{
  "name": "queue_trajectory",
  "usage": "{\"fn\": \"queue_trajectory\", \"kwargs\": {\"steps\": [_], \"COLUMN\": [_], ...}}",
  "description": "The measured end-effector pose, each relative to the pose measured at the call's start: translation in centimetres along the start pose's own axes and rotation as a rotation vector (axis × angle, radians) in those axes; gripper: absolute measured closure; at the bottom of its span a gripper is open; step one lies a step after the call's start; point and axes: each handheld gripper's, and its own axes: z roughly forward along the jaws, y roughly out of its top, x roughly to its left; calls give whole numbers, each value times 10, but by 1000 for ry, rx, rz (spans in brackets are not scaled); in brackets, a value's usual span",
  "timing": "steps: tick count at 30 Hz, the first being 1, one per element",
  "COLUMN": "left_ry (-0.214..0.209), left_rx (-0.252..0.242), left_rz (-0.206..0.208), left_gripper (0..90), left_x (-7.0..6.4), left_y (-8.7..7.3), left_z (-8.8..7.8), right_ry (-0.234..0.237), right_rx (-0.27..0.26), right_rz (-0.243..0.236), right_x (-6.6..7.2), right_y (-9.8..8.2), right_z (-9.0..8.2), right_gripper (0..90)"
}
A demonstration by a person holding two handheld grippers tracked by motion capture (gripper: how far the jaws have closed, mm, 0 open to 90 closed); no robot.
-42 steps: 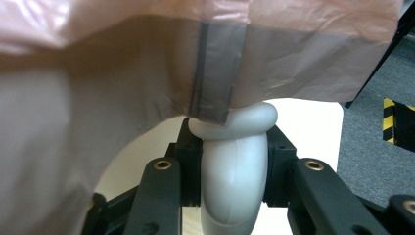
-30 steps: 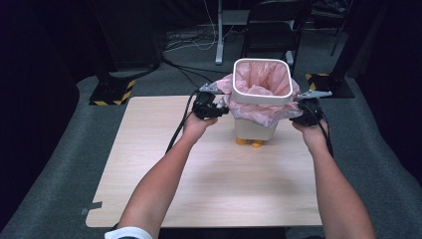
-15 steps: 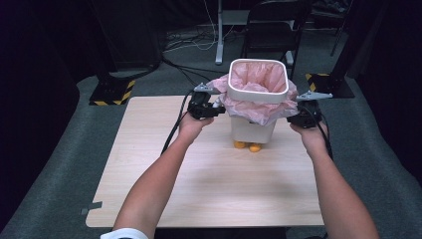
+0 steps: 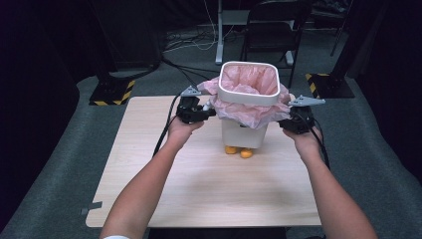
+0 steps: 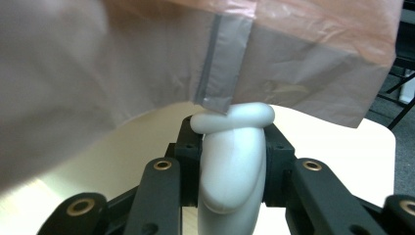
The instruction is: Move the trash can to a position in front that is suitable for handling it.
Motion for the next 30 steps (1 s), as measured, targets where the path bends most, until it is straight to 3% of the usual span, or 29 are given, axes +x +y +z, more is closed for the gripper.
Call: {"fn": "queue_trajectory", "kwargs": {"steps": [12,30], "left_ry": [0,-9], "left_rx": [-27,-66], "left_rz": [15,33], "left_gripper": [686,684], "left_x": [1,-13], "left_y": [-19,-48], "left_z": [-32,-81], "right_ry": [16,54], "right_rx": [-13,-31], "right_rz": [-42,-111], "right_x": [32,73], "right_y": [-4,-9], "right_z": [0,-16], "right_gripper": [675,673]}}
